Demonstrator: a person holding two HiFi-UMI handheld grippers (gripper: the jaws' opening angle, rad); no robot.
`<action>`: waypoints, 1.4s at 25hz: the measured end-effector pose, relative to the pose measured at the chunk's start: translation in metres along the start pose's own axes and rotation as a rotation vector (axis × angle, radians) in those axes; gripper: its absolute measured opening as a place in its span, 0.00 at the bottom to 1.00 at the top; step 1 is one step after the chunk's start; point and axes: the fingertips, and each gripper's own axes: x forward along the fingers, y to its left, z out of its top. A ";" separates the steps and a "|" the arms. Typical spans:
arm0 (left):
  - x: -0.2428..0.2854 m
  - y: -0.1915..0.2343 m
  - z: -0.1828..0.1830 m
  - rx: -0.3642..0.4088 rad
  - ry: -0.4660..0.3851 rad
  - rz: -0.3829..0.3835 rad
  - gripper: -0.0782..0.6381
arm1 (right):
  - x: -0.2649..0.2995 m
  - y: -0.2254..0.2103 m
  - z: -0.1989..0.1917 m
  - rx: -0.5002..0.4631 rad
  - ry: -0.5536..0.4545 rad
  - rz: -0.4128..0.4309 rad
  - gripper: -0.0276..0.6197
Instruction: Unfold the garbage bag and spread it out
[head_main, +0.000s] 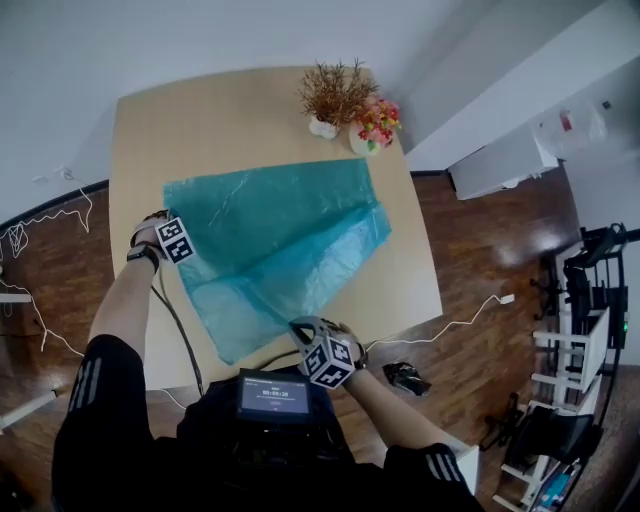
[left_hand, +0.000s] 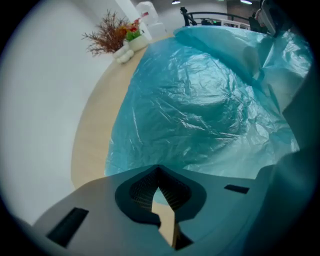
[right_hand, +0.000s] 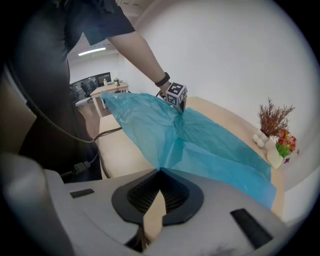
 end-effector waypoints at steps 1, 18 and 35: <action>0.000 0.000 0.000 0.002 0.005 0.001 0.11 | 0.004 0.008 -0.005 0.009 0.003 0.011 0.07; -0.004 0.012 0.008 0.034 0.010 0.068 0.14 | 0.065 0.075 -0.051 0.070 0.122 0.159 0.07; -0.028 -0.058 0.142 0.168 -0.181 -0.054 0.19 | 0.074 0.062 -0.061 0.107 0.183 0.121 0.08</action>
